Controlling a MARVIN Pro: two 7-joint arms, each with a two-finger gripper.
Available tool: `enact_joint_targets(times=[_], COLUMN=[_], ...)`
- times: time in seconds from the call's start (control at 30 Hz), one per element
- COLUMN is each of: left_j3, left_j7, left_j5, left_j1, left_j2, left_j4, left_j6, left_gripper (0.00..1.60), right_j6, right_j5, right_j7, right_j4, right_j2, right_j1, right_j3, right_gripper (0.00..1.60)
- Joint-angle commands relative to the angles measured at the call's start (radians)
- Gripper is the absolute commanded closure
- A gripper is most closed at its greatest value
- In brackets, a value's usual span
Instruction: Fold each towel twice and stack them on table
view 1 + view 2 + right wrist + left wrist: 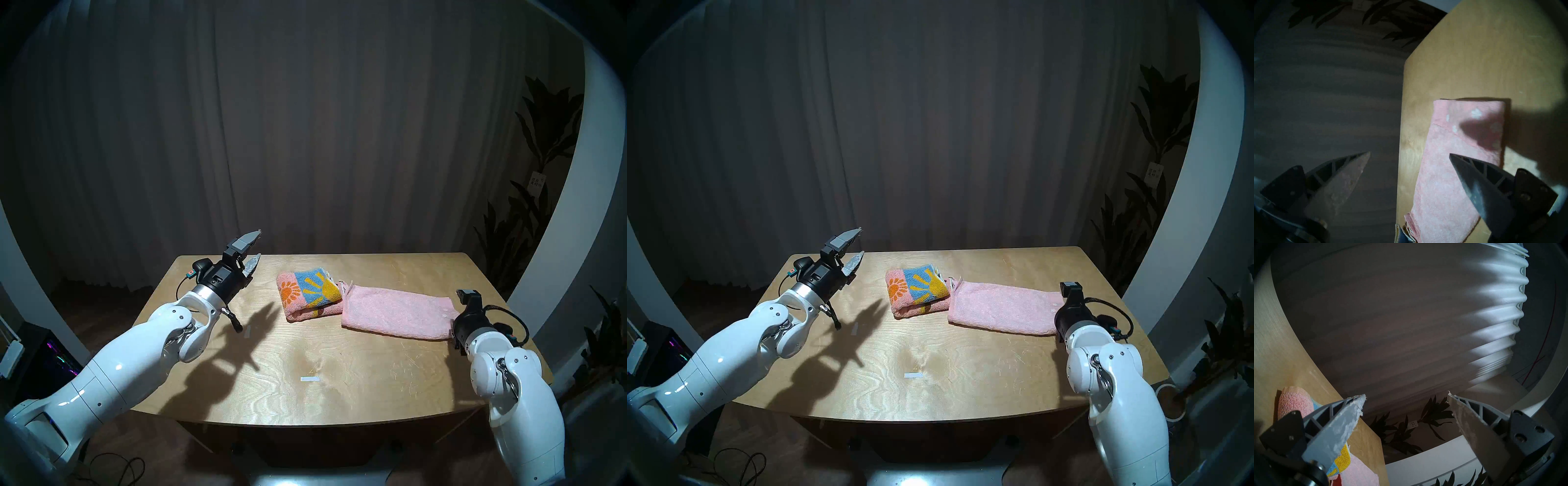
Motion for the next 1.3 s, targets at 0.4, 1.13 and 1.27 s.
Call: enact_joint_targets(times=[0.4, 1.13, 1.27], left_j3=[-0.004, -0.037, -0.032], left_j7=[0.055, 0.092, 0.093], left_j5=[0.024, 0.003, 0.001], left_j1=[0.004, 0.05, 0.046], left_j2=[-0.018, 0.012, 0.011], left_j4=[-0.05, -0.081, -0.077], left_j6=[-0.077, -0.142, -0.14], left_gripper=[0.0, 0.0, 0.0], right_j6=[0.161, 0.212, 0.207], right_j5=[0.069, 0.075, 0.076], right_j7=[0.16, 0.123, 0.116], right_j4=[0.078, 0.15, 0.122], right_j2=[0.044, 0.082, 0.079], right_j1=[-0.047, 0.001, -0.038], right_j3=[0.076, 0.043, 0.063], right_gripper=[0.0, 0.0, 0.0])
